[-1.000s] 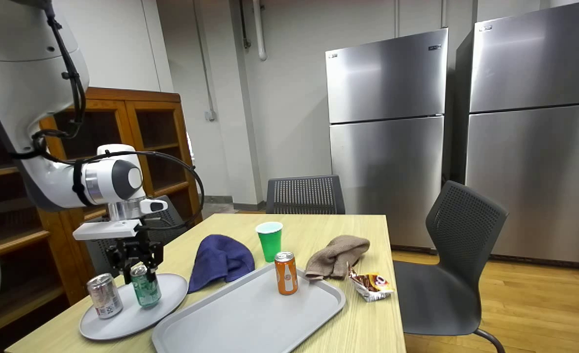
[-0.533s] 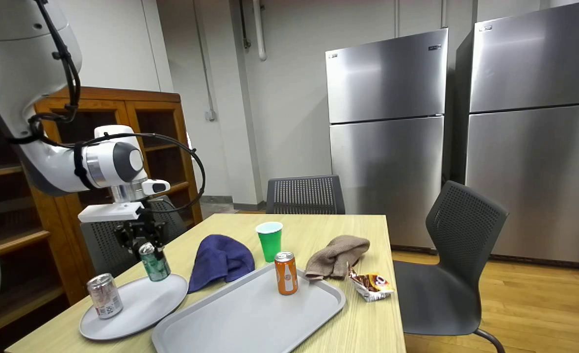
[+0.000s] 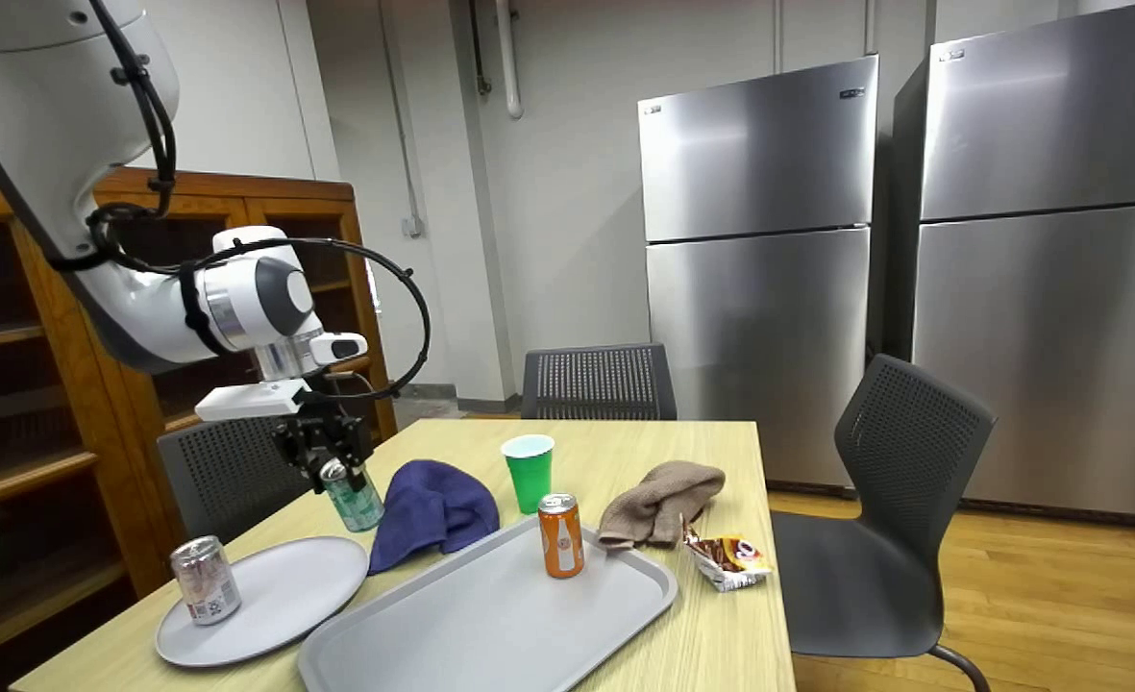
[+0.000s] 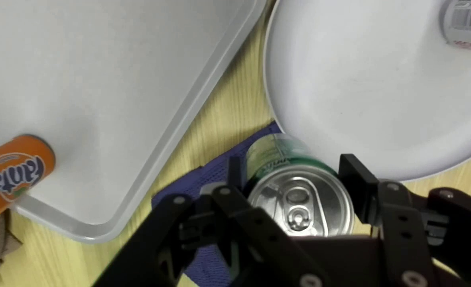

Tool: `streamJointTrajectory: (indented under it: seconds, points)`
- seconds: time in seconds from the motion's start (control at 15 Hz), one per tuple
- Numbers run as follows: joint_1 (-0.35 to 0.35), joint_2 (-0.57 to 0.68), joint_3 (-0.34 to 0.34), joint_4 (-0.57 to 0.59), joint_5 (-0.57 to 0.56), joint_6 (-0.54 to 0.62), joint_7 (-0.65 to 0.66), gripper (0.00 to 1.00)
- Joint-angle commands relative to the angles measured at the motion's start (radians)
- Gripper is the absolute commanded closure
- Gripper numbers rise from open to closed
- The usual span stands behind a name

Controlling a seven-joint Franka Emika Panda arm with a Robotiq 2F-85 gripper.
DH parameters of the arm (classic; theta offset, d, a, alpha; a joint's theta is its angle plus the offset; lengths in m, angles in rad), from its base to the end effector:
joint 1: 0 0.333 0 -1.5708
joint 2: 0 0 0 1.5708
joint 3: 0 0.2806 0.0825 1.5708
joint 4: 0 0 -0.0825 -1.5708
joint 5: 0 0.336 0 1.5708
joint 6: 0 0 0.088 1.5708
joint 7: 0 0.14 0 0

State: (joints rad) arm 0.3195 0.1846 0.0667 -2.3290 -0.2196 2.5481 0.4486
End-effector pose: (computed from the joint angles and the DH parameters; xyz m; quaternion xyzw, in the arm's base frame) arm 0.4538 0.1840 0.2336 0.9965 0.0580 0.0393 0.0447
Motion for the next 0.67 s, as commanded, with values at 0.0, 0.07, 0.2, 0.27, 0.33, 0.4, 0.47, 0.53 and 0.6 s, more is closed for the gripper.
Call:
streamJointTrajectory:
  seconds: [0.0, 0.07, 0.2, 0.27, 0.33, 0.4, 0.47, 0.53, 0.6]
  points:
    - [-0.032, -0.061, -0.017, -0.035, -0.049, -0.045, 0.07, 0.62]
    - [-0.041, -0.061, -0.023, -0.037, -0.052, -0.05, 0.074, 0.62]
    - [-0.064, -0.06, -0.035, -0.044, -0.045, -0.053, 0.064, 0.62]
    - [-0.074, -0.059, -0.041, -0.047, -0.045, -0.054, 0.061, 0.62]
    - [-0.088, -0.056, -0.047, -0.051, -0.037, -0.052, 0.051, 0.62]
    - [-0.1, -0.053, -0.052, -0.056, -0.031, -0.049, 0.043, 0.62]
    - [-0.112, -0.049, -0.057, -0.06, -0.024, -0.043, 0.037, 0.62]
    - [-0.125, -0.043, -0.06, -0.065, -0.012, -0.04, 0.027, 0.62]
    - [-0.139, -0.036, -0.066, -0.069, -0.003, -0.034, 0.02, 0.62]
